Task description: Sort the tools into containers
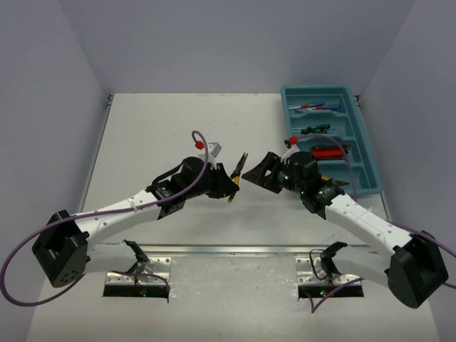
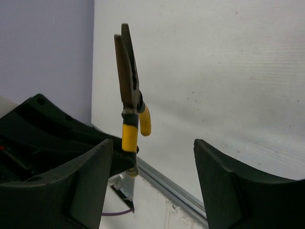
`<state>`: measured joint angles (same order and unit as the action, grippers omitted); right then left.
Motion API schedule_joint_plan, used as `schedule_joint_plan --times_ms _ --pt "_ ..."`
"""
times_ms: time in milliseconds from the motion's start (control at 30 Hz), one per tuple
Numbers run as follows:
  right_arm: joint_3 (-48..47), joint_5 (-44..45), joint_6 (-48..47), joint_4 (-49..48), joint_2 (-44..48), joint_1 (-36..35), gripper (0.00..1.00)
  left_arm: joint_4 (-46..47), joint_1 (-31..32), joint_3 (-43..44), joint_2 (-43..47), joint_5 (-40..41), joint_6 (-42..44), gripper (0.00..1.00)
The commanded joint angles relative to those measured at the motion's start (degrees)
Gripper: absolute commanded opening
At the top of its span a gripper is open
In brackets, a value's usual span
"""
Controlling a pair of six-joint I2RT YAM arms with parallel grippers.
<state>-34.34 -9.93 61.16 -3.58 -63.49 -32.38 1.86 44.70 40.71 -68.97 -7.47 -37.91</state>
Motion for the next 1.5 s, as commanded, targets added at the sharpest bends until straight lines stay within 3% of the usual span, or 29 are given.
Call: schedule_joint_plan --times_ms 0,133,267,333,467,500,600,633,700,833,1000,1100,1233,1367,1467 --pt "-4.67 7.86 0.59 -1.26 -3.13 -1.8 0.67 7.36 1.47 3.24 -0.64 -1.17 0.78 0.0" --pt "-6.38 9.21 0.45 -2.04 -5.65 -3.03 0.66 7.89 2.06 3.8 -1.43 -1.71 0.82 0.0" --pt "-7.15 9.75 0.64 -2.64 -7.69 -3.31 0.55 8.45 2.7 3.94 -1.34 -2.29 0.74 0.0" --pt "-7.23 9.75 0.98 -3.62 -8.92 -3.31 0.46 8.69 3.2 4.11 -1.25 -2.29 0.91 0.0" --pt "-7.09 8.21 2.1 -5.02 -10.12 -3.82 0.15 8.55 3.46 4.01 -0.79 -0.55 0.89 0.0" --pt "-6.85 8.12 2.51 -5.08 -10.0 -3.92 0.05 8.24 3.47 4.13 -0.62 0.41 1.06 0.04" --pt "-6.38 10.36 3.04 -2.84 -8.6 -3.8 0.0 5.91 3.55 4.74 -0.28 2.45 1.82 0.69" --pt "-6.36 11.18 3.09 -1.73 -7.77 -3.62 0.0 3.98 3.55 5.4 -0.16 4.23 2.0 0.84" --pt "-6.09 11.6 3.76 -0.55 -6.24 -1.35 0.0 0.52 3.55 6.49 0.69 6.75 2.4 0.98" --pt "-6.59 10.15 4.64 5.16 -2.41 7.82 0.0 -10.56 3.55 9.69 4.22 15.92 3.67 1.0" --pt "-6.93 5.23 4.5 13.78 3.95 24.53 0.0 -28.47 3.46 13.52 9.96 31.07 4.11 1.0" --pt "-8.49 1.22 3.75 19.36 5.42 38.3 0.0 -35.61 3.46 14.83 13.85 34.66 4.28 1.0" --pt "-11.47 -3.25 3.09 25.58 2.83 51.23 0.0 -44.34 3.46 16.41 15.19 37.71 4.34 1.0" --pt "-12.78 -4.21 3.09 28.11 0.38 58.3 0.0 -46.86 3.47 15.35 16.59 40.52 5.13 1.0" --pt "-14.92 -2.17 2.15 29.45 -2.79 59.32 0.0 -46.5 3.42 13.49 17.3 42.21 6.48 1.0"
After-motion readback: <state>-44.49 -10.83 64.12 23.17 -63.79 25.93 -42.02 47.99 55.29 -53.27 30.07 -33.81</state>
